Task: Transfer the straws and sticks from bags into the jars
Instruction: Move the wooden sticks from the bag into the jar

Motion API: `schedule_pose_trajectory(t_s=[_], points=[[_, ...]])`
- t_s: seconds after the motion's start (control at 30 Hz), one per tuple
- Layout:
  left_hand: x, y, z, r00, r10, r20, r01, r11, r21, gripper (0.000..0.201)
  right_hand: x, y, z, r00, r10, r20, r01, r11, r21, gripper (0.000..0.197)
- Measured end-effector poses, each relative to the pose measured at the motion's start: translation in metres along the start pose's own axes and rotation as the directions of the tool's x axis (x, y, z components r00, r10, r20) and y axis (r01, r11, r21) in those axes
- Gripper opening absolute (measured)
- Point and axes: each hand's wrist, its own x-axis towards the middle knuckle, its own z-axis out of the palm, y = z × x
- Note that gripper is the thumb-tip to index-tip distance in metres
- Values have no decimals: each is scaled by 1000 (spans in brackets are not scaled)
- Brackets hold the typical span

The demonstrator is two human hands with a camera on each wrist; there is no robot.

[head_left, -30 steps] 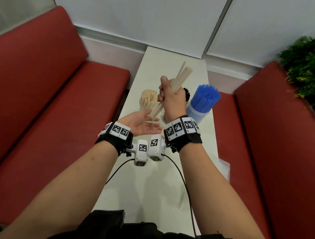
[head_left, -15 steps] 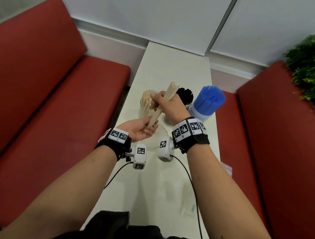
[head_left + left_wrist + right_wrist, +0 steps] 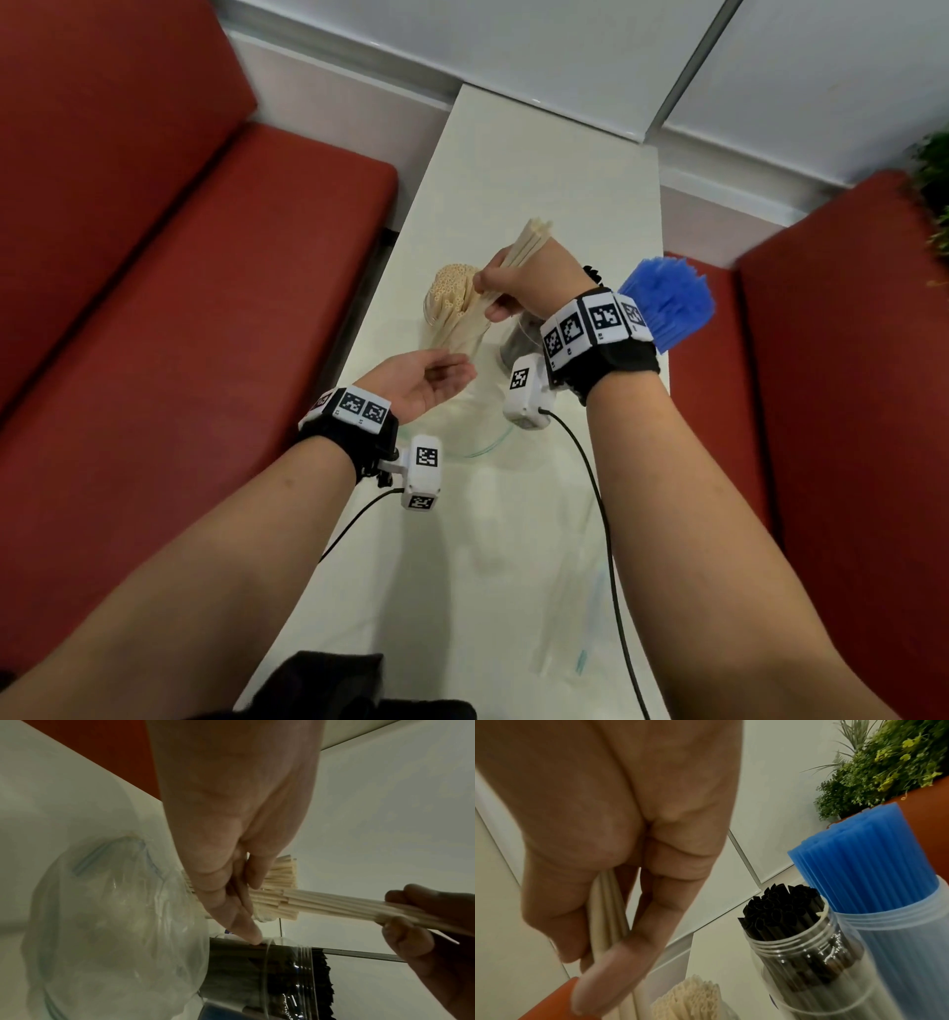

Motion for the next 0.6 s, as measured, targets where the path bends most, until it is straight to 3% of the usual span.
schedule_pose_trajectory(t_s=[0.17,0.3,0.37,0.5,0.6], points=[[11,0,-1,1000,-6,16,6,1000,-21,23,27,1,-4,999,29,-32,-30,999,-31,27],[19,0,-5,1000,-9,-5,9,998,64,22,46,8,2,997,19,-71,-21,1000,-22,17],[23,-3,-11,999,-10,-37,15,989,150,21,54,15,10,996,23,-86,-29,997,-66,6],[27,-13,-22,991,-52,-123,85,955,284,18,64,32,34,992,103,-78,-109,991,-75,9],[33,-22,-26,967,-61,-247,150,922,357,15,64,44,44,989,-10,-144,-14,987,-162,16]])
